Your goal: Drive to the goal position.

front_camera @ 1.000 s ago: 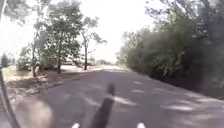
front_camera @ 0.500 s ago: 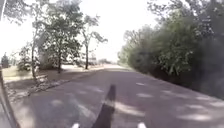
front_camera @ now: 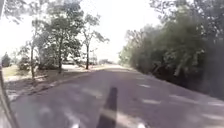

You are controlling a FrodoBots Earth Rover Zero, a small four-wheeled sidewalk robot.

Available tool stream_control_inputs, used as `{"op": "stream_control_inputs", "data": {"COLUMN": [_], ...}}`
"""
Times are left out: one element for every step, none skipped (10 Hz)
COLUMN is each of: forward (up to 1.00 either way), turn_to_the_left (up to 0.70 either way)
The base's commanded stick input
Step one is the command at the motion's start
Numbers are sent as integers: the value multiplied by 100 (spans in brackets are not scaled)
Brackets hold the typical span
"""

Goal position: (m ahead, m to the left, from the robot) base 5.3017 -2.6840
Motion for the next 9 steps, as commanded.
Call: {"op": "stream_control_inputs", "data": {"forward": [70, 70, 70, 70, 70, 70, 70, 70, 70], "turn_to_the_left": [0, 0, 0, 0, 0, 0, 0, 0, 0]}}
